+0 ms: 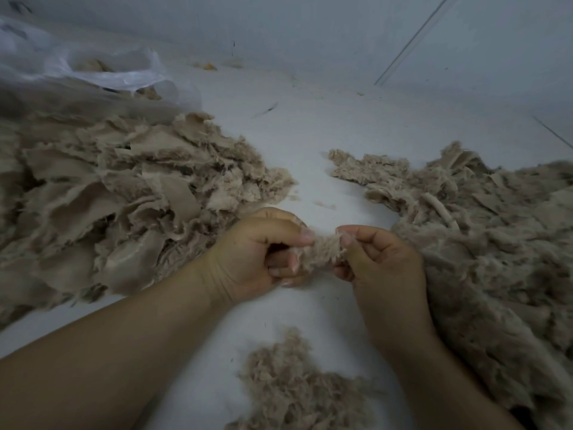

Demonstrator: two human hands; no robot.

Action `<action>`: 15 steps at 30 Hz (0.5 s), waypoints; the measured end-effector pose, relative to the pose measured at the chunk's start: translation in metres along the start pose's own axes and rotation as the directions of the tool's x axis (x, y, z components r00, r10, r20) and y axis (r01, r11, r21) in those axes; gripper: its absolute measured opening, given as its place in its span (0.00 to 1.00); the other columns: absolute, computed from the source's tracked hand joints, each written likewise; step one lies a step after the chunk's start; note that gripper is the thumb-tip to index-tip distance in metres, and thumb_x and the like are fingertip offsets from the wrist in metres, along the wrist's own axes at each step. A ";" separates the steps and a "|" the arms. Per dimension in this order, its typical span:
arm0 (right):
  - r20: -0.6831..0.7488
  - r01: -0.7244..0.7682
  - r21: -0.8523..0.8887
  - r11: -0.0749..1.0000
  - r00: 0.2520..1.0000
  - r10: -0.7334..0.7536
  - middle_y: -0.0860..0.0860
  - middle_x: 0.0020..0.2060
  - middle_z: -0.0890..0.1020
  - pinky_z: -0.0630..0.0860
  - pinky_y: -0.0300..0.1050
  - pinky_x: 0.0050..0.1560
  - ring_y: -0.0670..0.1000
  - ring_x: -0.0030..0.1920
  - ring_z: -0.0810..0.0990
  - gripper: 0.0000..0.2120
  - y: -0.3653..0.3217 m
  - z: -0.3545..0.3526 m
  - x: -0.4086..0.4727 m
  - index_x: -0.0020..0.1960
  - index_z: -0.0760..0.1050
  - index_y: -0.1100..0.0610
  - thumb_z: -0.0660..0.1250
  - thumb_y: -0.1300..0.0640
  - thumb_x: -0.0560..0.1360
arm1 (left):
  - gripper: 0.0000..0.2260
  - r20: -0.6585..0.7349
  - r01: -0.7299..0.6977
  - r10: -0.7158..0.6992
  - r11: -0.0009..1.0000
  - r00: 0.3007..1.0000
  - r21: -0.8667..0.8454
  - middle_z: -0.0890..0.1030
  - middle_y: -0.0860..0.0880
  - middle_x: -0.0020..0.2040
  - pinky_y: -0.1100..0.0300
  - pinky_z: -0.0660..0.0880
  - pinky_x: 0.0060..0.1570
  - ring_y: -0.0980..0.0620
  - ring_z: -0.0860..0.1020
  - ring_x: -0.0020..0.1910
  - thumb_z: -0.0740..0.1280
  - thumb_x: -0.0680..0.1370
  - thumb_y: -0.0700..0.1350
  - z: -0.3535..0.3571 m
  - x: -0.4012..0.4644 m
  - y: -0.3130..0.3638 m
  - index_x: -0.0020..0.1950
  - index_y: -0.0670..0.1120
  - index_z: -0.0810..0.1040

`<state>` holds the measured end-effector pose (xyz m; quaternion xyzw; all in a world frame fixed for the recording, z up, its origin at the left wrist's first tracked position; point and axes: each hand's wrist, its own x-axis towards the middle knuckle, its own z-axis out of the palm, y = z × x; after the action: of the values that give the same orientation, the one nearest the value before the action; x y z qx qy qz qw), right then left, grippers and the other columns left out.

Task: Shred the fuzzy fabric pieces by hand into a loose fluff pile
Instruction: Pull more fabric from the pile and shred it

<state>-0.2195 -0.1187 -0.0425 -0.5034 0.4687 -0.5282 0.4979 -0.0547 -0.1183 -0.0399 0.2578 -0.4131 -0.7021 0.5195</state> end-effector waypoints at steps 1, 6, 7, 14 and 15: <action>-0.008 0.001 -0.006 1.000 1.000 -0.001 0.50 0.31 0.83 0.76 0.35 0.31 0.44 0.29 0.79 0.07 0.000 -0.001 0.000 0.46 0.80 0.57 0.66 0.65 0.79 | 0.21 0.030 -0.002 0.002 1.000 1.000 0.004 0.55 0.48 0.18 0.64 0.61 0.26 0.53 0.52 0.20 0.74 0.60 0.39 -0.001 -0.001 0.001 0.22 0.33 0.62; -0.060 -0.028 0.063 0.998 0.998 0.032 0.51 0.28 0.79 0.71 0.35 0.25 0.45 0.26 0.76 0.05 -0.004 -0.002 0.002 0.47 0.76 0.58 0.65 0.64 0.80 | 0.11 0.302 0.054 -0.111 0.980 0.947 0.189 0.66 0.47 0.19 0.65 0.65 0.26 0.52 0.59 0.19 0.77 0.67 0.44 -0.013 -0.007 0.020 0.35 0.36 0.82; -0.058 -0.012 0.040 0.999 0.998 0.014 0.51 0.27 0.79 0.73 0.37 0.27 0.46 0.26 0.77 0.03 -0.004 -0.002 0.002 0.47 0.76 0.57 0.66 0.63 0.79 | 0.10 0.359 0.082 -0.221 0.927 0.907 0.365 0.73 0.46 0.23 0.65 0.67 0.26 0.53 0.64 0.19 0.76 0.69 0.43 -0.013 -0.008 0.024 0.44 0.36 0.83; -0.027 0.053 -0.001 0.999 0.998 -0.053 0.50 0.26 0.80 0.72 0.37 0.27 0.45 0.25 0.76 0.06 -0.004 0.000 0.000 0.41 0.77 0.59 0.71 0.60 0.76 | 0.12 -0.056 -0.022 0.075 0.769 0.996 0.639 0.71 0.49 0.23 0.66 0.62 0.22 0.55 0.65 0.20 0.78 0.66 0.47 -0.001 -0.004 0.005 0.32 0.44 0.78; -0.006 0.058 -0.002 0.998 0.998 -0.058 0.51 0.27 0.80 0.73 0.36 0.27 0.45 0.25 0.77 0.06 -0.003 0.000 0.000 0.41 0.78 0.60 0.71 0.61 0.76 | 0.13 -0.118 -0.060 0.184 0.744 0.976 0.666 0.70 0.49 0.24 0.66 0.61 0.23 0.56 0.64 0.22 0.79 0.65 0.47 0.000 -0.001 -0.001 0.33 0.43 0.77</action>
<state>-0.2194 -0.1183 -0.0395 -0.5157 0.4560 -0.5434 0.4805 -0.0550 -0.1176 -0.0409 0.4574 -0.6020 -0.4505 0.4748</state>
